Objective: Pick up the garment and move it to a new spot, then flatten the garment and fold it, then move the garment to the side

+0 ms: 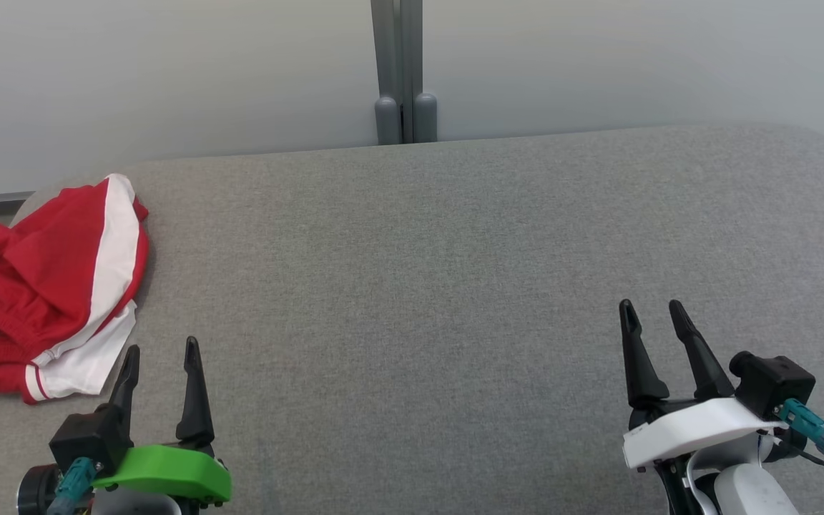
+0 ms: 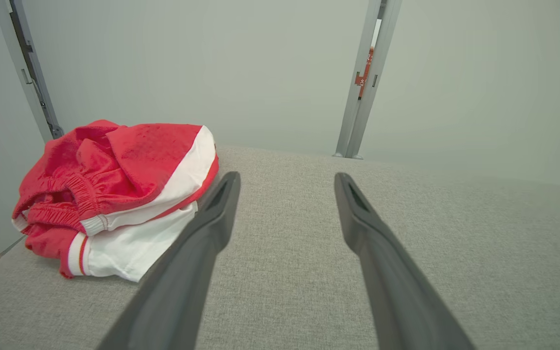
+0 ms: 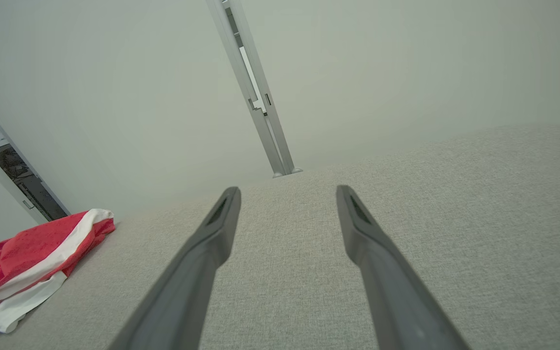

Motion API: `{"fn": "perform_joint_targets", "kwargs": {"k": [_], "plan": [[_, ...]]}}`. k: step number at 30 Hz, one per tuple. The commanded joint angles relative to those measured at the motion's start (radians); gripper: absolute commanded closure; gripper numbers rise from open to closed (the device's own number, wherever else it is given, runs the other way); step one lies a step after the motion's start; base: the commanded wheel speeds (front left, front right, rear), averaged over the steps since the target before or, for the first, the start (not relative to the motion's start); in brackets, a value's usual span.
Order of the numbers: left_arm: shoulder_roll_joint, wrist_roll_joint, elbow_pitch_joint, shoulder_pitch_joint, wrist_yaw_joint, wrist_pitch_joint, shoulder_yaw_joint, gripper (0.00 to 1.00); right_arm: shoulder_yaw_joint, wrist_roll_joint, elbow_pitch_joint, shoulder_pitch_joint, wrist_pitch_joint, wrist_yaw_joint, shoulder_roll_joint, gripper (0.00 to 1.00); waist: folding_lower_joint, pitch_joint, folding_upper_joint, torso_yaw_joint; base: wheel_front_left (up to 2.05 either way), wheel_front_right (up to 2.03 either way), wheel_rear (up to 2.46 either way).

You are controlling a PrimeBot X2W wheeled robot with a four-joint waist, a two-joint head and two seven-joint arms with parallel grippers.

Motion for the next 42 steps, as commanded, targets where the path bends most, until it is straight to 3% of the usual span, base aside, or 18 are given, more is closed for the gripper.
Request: {"fn": "perform_joint_targets", "kwargs": {"k": [1, 22, 42], "plan": [[0.008, 0.023, -0.012, 0.015, 0.005, 0.003, -0.003, 0.00, -0.002, -0.025, 0.002, 0.006, -0.010, 0.003, -0.005, 0.00, 0.0000, -0.001, 0.0000, 0.001, 0.00, 0.00, 0.00], [0.018, 0.129, -0.059, 0.047, 0.022, 0.033, -0.023, 0.00, -0.008, -0.177, 0.087, -0.005, -0.048, 0.003, -0.006, 0.00, 0.0000, -0.013, 0.0000, 0.018, 0.00, 0.00, 0.00], [0.023, 0.086, -0.032, 0.036, 0.037, 0.057, -0.025, 0.00, -0.003, -0.151, 0.129, -0.019, -0.046, 0.002, -0.006, 0.00, 0.0000, -0.015, 0.0000, 0.015, 0.00, 0.00, 0.00]]}}
